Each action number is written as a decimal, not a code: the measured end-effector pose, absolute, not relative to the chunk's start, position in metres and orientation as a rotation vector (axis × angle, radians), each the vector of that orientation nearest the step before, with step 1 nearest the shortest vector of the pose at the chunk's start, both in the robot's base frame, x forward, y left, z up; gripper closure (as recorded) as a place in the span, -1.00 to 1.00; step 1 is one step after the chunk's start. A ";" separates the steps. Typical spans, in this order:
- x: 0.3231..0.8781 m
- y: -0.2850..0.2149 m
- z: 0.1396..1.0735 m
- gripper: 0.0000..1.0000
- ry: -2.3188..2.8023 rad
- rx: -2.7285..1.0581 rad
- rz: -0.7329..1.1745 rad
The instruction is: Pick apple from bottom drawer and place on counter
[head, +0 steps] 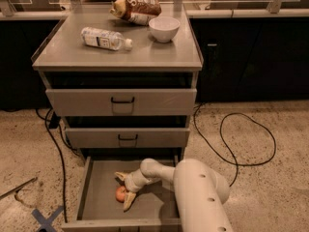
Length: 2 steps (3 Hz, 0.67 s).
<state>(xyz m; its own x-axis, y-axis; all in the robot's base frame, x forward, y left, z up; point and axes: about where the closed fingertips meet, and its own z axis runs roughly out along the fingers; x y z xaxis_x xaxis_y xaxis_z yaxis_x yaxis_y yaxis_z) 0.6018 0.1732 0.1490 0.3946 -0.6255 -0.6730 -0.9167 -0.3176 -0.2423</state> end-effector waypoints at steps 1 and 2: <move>0.602 0.174 0.149 -1.00 1.311 -2.054 0.629; 0.602 0.174 0.149 -0.64 1.311 -2.054 0.629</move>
Offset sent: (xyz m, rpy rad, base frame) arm 0.0000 0.0005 -0.0001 0.0011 0.0008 0.0021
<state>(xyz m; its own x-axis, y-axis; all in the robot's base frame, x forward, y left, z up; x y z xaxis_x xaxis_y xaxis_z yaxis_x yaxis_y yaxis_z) 0.6018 0.1737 0.1489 0.3954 -0.6239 -0.6741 -0.9163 -0.3194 -0.2419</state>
